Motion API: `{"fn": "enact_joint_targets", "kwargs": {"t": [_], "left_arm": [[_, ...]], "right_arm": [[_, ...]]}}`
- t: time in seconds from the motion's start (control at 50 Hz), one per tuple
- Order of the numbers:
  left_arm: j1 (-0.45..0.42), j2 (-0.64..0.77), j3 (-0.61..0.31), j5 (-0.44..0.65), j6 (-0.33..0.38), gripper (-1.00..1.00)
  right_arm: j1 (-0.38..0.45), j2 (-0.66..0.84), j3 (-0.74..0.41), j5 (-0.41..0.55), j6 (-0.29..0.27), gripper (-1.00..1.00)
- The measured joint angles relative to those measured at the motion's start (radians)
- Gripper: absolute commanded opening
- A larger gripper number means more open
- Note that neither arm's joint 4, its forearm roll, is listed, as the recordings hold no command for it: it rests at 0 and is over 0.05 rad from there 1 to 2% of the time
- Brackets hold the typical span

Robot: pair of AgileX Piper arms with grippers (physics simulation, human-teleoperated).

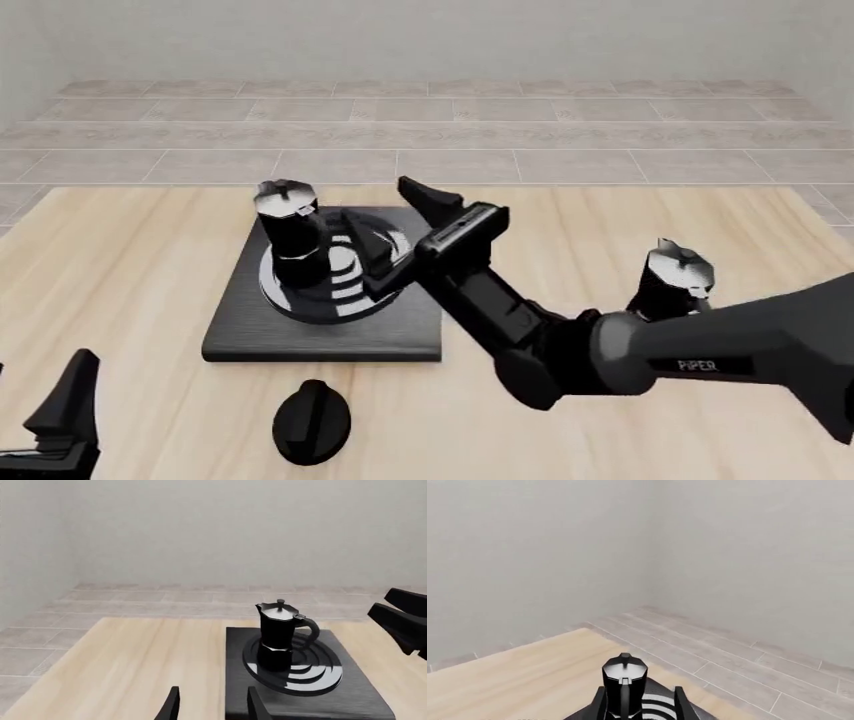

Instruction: Put both moka pots on the stove.

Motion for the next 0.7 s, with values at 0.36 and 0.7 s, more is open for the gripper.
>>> {"fn": "enact_joint_targets", "kwargs": {"t": [0.36, 0.7], "left_arm": [[0.005, -0.001, -0.008, -0.004, -0.011, 1.0], [0.006, -0.001, -0.004, -0.014, -0.018, 1.0]], "right_arm": [[-0.047, -0.284, 0.196, 0.132, -0.023, 1.0], [-0.149, -0.514, 0.352, 0.302, -0.014, 1.0]]}}
